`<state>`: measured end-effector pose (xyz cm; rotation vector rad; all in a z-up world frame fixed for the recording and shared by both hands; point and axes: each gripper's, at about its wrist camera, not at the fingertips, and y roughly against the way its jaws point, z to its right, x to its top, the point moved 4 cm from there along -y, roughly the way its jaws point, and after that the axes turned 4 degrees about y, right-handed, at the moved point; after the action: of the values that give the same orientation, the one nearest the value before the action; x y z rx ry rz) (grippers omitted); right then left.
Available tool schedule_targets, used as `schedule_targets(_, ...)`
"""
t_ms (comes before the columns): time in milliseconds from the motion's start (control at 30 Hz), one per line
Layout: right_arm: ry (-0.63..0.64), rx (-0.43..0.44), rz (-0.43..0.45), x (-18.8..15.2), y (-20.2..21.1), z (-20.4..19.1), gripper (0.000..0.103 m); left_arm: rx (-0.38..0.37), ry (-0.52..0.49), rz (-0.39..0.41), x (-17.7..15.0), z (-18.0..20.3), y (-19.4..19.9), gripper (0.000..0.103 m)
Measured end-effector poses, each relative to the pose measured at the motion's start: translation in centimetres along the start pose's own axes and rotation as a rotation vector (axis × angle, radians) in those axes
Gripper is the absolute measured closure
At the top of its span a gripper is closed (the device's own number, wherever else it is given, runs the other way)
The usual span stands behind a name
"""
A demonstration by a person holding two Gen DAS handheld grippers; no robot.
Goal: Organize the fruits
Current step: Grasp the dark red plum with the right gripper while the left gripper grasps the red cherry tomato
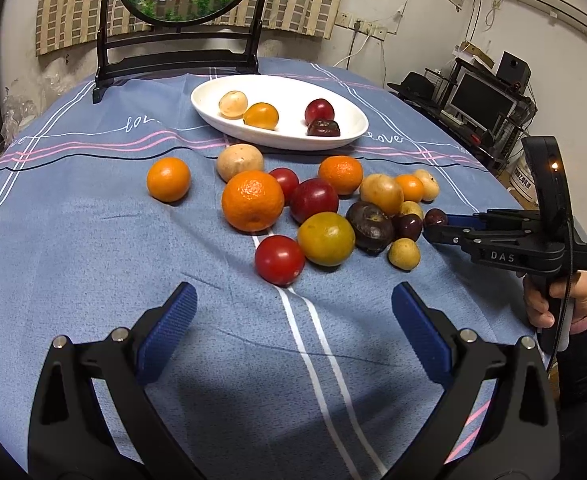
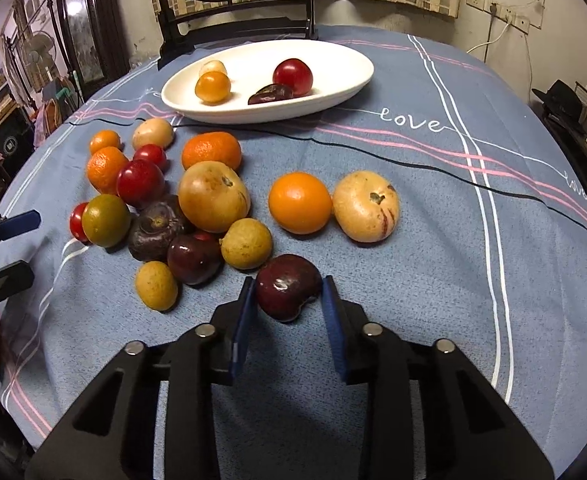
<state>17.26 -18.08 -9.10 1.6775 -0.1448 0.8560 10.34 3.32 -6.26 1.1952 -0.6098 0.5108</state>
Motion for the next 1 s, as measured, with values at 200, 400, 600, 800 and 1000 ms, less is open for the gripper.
schedule_targets(200, -0.084, 0.104, 0.091, -0.1, 1.6, 1.3, 0.071, -0.020, -0.017, -0.021, 0.3, 0.1, -0.5, 0.010)
schedule_targets(400, -0.149, 0.196, 0.146, -0.3, 2.6, 2.2, 0.071, 0.069, -0.143, -0.051, 1.7, 0.2, -2.2, 0.030)
schedule_targets(600, -0.181, 0.219, 0.163, -0.3, 2.8, 2.7, 0.071, 0.063, -0.189, -0.119, 1.7, -0.3, -3.9, 0.054)
schedule_targets(800, -0.180, 0.219, 0.171, -0.3, 2.8, 2.5, 0.071, 0.060, -0.216, -0.137, 1.7, -0.3, -4.4, 0.056)
schedule_targets(1000, -0.182, 0.223, 0.177, -0.5, 2.9, 2.7, 0.071, 0.104, -0.285, -0.147, 1.6, 0.7, -5.1, 0.065)
